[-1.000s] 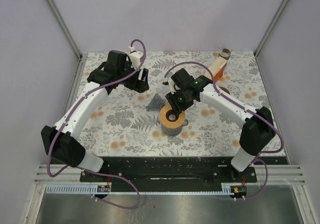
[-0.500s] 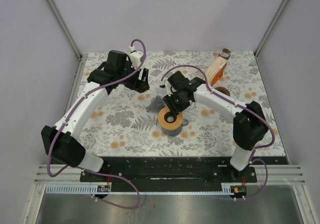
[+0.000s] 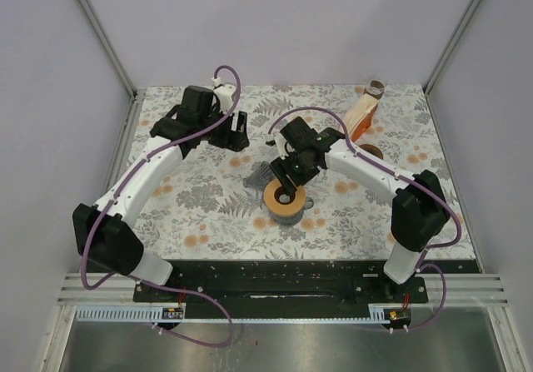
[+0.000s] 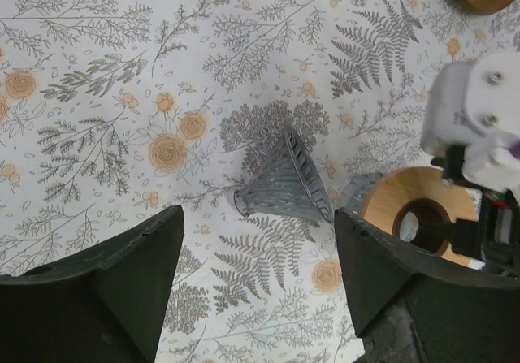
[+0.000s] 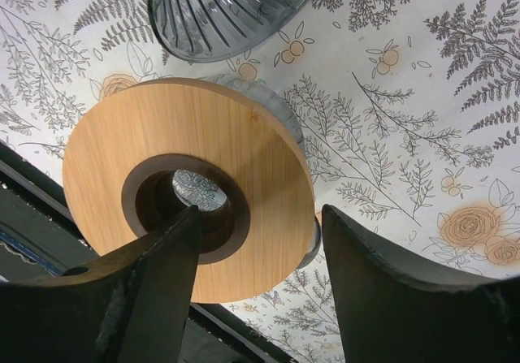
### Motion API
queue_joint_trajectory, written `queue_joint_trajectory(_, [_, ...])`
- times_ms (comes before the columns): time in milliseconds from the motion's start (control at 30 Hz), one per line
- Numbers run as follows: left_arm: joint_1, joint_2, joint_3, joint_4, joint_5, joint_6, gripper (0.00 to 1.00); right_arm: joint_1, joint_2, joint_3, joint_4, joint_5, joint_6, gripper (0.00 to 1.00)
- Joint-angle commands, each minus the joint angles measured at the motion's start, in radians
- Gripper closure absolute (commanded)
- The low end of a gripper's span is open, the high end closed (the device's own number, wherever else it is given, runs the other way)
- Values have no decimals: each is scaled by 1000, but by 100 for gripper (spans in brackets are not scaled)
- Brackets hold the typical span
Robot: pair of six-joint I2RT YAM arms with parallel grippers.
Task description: Place the coffee filter in the dripper
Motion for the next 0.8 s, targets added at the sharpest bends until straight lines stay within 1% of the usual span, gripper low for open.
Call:
queue_joint_trajectory(0, [-18, 62, 31, 78, -58, -41, 21, 1, -59, 30, -9, -46, -25, 33])
queue_joint_trajectory(133, [-71, 132, 55, 78, -121, -9, 21, 2, -68, 37, -23, -43, -25, 30])
queue_joint_trajectory(267, [-122, 200, 77, 72, -168, 35, 21, 2, -109, 38, -29, -8, -27, 22])
queue_joint_trajectory(400, [-165, 274, 110, 52, -213, 59, 21, 2, -152, 41, -36, 53, -25, 16])
queue_joint_trajectory(500, [-181, 326, 130, 51, -234, 59, 21, 1, -191, 37, -43, 76, -27, 15])
queue_joint_trajectory(600, [-185, 373, 152, 42, -320, 94, 22, 2, -220, 24, -41, 125, -25, 15])
queue_joint_trajectory(667, [-185, 401, 156, 32, -351, 111, 24, 2, -237, 11, -43, 179, -21, 14])
queue_joint_trajectory(767, [-187, 435, 152, 14, -342, 121, 30, 2, -260, -6, -37, 216, -17, 14])
